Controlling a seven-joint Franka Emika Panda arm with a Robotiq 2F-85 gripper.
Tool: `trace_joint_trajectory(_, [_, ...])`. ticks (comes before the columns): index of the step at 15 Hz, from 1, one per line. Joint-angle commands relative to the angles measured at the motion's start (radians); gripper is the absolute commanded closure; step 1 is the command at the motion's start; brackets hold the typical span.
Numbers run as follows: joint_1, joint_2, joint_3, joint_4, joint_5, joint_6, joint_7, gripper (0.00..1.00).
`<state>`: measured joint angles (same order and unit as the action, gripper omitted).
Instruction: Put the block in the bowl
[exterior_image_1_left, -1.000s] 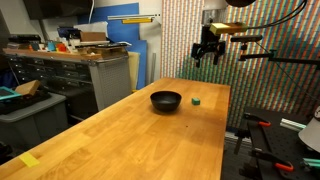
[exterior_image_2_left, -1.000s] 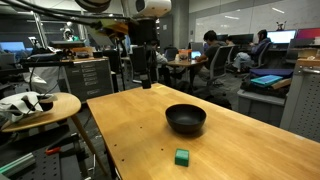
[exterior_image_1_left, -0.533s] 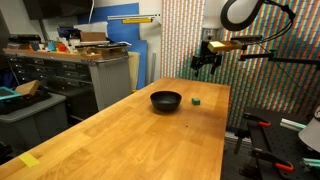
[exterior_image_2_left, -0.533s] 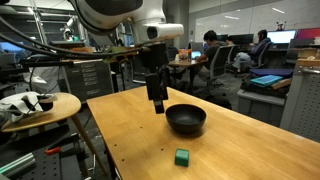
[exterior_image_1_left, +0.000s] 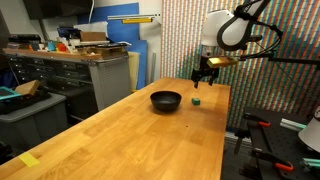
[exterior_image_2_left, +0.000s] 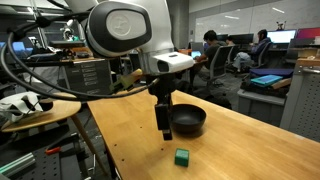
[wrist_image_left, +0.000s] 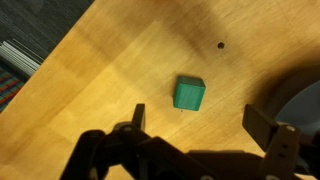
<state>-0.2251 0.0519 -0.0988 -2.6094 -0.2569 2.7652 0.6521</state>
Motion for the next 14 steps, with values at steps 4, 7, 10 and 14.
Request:
trace_joint_trajectory(4, [0.052, 0.119, -0.069, 0.031, 0.056, 0.125, -0.094, 0.00])
trace_joint_trajectory(7, [0.064, 0.167, -0.071, 0.042, 0.137, 0.166, -0.153, 0.00])
trace_joint_trajectory(10, [0.069, 0.213, -0.061, 0.058, 0.241, 0.189, -0.219, 0.00])
trace_joint_trajectory(14, [0.071, 0.273, -0.063, 0.089, 0.322, 0.215, -0.268, 0.00])
